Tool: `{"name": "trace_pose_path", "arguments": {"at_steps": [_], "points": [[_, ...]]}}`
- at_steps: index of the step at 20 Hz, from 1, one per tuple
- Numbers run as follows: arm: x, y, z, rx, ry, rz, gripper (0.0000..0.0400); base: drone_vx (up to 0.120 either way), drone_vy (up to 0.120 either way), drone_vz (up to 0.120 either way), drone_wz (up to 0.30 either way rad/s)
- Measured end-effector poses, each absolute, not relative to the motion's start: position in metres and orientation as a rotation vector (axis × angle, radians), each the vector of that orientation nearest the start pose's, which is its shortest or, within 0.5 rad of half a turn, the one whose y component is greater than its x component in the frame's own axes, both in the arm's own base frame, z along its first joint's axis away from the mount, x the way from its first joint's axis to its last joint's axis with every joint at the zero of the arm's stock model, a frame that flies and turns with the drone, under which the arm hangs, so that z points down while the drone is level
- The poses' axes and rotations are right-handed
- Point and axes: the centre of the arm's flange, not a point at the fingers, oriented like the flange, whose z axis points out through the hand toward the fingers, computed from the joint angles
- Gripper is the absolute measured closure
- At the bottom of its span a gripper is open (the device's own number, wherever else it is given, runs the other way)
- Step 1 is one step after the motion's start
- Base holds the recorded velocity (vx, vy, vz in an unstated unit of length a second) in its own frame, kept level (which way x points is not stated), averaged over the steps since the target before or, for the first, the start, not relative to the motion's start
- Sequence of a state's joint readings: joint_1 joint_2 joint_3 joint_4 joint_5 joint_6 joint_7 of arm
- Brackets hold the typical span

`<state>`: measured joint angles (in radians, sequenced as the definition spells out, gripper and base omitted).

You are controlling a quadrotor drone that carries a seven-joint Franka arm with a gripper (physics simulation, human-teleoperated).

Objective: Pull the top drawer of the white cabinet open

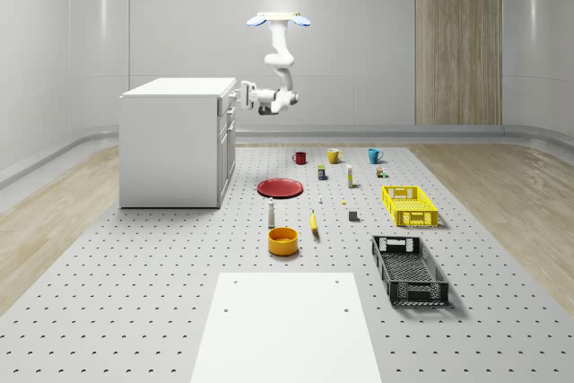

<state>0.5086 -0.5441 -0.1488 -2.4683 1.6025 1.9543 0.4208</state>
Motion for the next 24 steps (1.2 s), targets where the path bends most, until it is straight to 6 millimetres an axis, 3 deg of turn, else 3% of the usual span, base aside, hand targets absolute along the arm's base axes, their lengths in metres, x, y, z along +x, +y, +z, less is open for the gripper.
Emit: {"name": "trace_pose_path", "arguments": {"at_steps": [4,5,9,16,17,18,24], "points": [[0.364,0.196,0.548,-1.501,0.624,0.623,0.0240,0.000,0.000,0.000,0.000],[0.364,0.194,0.550,-1.503,0.636,0.633,0.0214,0.000,0.000,0.000,0.000],[0.365,0.184,0.543,-1.493,0.606,0.607,0.0265,0.000,0.000,0.000,0.000],[0.364,0.156,0.544,-1.487,0.623,0.624,0.0268,0.000,0.000,0.000,0.000],[0.364,0.152,0.544,-1.486,0.627,0.628,0.0266,0.000,0.000,0.000,0.000],[0.363,0.146,0.552,-1.492,0.660,0.656,0.0188,0.000,0.000,0.000,0.000],[0.364,0.122,0.542,-1.493,0.611,0.610,0.0262,0.000,0.000,0.000,0.000]]}}
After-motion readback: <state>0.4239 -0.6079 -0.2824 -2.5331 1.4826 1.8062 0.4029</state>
